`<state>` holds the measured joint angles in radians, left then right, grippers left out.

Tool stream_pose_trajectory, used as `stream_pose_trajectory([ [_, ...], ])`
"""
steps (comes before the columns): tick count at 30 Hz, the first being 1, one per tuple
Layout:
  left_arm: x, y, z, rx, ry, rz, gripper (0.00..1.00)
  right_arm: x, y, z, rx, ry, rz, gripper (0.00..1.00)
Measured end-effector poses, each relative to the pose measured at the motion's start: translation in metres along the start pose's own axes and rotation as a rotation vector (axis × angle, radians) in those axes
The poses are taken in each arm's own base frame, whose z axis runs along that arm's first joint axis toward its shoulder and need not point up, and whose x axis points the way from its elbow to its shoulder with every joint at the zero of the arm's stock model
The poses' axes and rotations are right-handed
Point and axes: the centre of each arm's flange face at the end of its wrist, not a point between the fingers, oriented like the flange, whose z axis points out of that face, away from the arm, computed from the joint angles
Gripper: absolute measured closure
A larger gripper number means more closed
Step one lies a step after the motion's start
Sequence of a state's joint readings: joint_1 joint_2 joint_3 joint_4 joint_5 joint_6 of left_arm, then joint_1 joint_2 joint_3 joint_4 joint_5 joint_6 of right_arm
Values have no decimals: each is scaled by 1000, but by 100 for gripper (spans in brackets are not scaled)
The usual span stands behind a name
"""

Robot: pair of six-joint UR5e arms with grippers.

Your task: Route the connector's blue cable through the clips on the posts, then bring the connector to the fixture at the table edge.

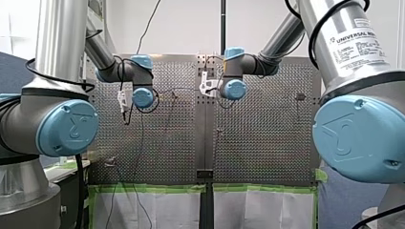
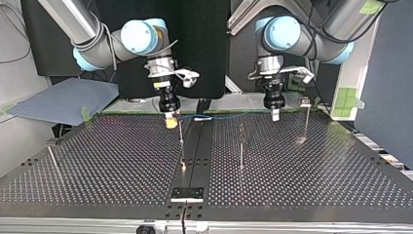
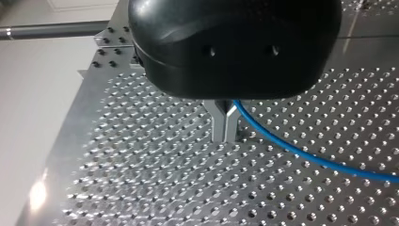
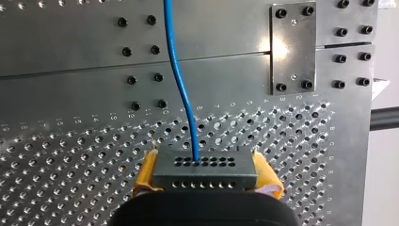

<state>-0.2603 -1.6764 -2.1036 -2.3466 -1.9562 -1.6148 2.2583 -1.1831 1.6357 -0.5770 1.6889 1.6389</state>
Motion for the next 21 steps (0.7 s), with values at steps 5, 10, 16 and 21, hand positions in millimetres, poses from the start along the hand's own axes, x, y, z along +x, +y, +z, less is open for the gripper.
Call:
stream_pose_trajectory([
  [5,9,-6,10,19,17,18,100,3,4,4,-4,6,1,100],
  [10,9,-10,17,30,13,17,100,2,11,7,-15,3,0,100],
  [16,1,-16,25,48,2,13,100,2,19,9,-28,1,0,100],
  [21,-6,-22,31,73,-6,10,100,1,23,10,-29,-3,-1,100],
])
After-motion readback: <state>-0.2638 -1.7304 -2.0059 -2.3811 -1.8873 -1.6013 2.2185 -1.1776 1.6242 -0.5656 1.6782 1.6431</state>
